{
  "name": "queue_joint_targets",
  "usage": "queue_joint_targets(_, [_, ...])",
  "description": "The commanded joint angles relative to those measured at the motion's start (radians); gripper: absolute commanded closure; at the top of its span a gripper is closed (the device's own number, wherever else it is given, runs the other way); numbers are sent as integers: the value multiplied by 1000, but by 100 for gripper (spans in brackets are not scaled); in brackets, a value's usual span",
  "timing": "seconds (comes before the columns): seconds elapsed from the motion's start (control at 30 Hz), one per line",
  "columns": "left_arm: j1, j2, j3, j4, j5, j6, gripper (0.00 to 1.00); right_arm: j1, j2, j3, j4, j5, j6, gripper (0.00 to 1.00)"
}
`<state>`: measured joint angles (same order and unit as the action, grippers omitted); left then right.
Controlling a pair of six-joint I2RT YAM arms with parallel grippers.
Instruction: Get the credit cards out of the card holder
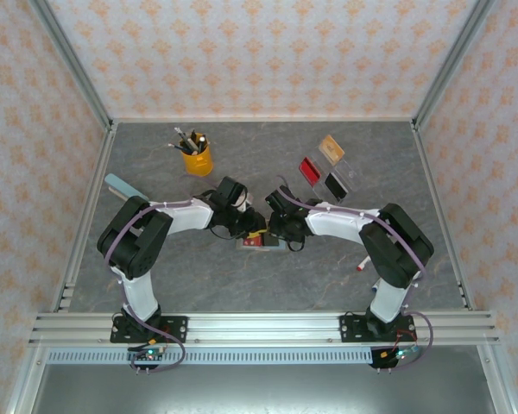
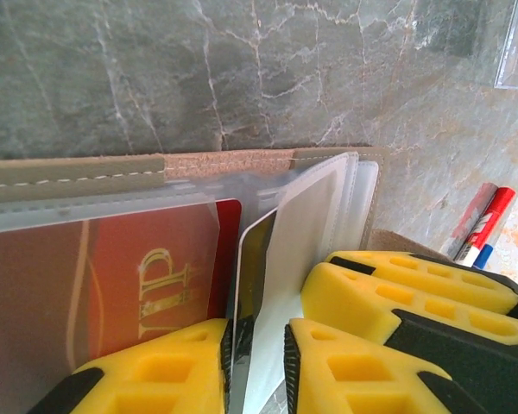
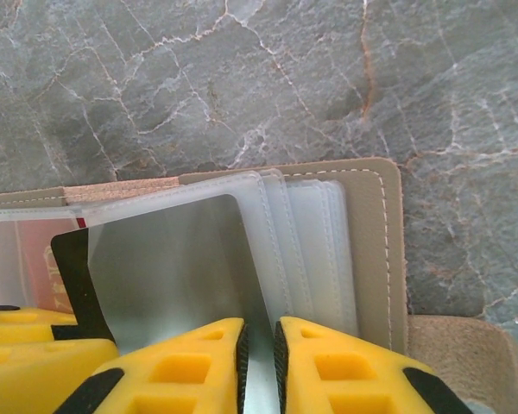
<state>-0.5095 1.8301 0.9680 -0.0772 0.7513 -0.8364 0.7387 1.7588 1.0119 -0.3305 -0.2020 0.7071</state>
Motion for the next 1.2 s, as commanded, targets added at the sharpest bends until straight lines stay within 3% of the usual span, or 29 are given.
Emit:
queue_joint_targets(0.0, [3,-44,-6,50,56,27,77,-4,55,-49,-52,34,18,81])
queue_joint_targets(0.57, [18,-107,-33,19,55,86,97,-4,53,-88,-62,61,28,81])
queue_joint_targets(0.7, [28,-119,-24,-53,16,124,100,-4,43,-86,-62,61,28,81])
queue_joint_targets(0.8, [44,-150,-10,-183,-78,186,100,-4,24,-82,-47,53,22,80])
queue_joint_targets(0.97, [75,-237,-38,-251,-142,233,100,-4,-57,-76,20,8,-5,70])
queue_joint_targets(1.17, [132,-328,-73,-272,-121,260,100,-7,-156,-62,106,-91,-27,55])
